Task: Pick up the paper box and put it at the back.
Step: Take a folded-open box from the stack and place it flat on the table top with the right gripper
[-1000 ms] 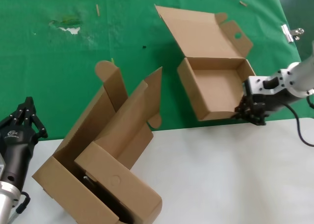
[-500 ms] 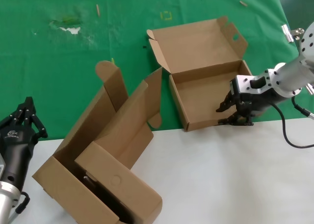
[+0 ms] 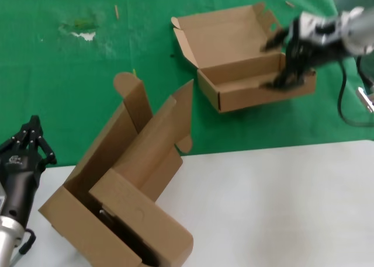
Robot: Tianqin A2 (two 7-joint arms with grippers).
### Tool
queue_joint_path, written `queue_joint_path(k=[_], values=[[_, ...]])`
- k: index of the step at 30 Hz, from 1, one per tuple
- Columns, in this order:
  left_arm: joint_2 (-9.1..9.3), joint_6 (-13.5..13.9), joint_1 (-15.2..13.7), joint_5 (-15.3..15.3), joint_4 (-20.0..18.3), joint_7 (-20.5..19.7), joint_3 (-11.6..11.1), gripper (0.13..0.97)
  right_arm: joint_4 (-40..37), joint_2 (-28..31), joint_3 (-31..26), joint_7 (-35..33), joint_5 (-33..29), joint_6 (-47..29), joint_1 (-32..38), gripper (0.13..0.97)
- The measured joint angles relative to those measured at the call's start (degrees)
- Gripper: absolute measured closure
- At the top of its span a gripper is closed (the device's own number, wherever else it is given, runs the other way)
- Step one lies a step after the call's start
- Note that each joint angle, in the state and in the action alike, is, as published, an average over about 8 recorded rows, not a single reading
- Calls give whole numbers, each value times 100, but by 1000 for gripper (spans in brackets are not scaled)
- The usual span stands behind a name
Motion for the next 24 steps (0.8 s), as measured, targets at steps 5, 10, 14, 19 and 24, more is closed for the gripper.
queue_joint_path(k=[5, 10, 14, 19, 24], values=[[0, 0, 0, 0, 0, 0, 0, 957, 3, 245, 311, -17, 298, 39, 320, 535], [0, 0, 0, 0, 0, 0, 0, 957, -153, 545, 525, -222, 508, 50, 505, 402], [0, 0, 0, 0, 0, 0, 0, 957, -476, 696, 602, -595, 582, 178, 579, 376], [0, 0, 0, 0, 0, 0, 0, 957, -875, 763, 693, -1256, 668, 661, 421, 302], [0, 0, 0, 0, 0, 0, 0, 957, -1046, 731, 743, -1750, 722, 991, 22, 228]])
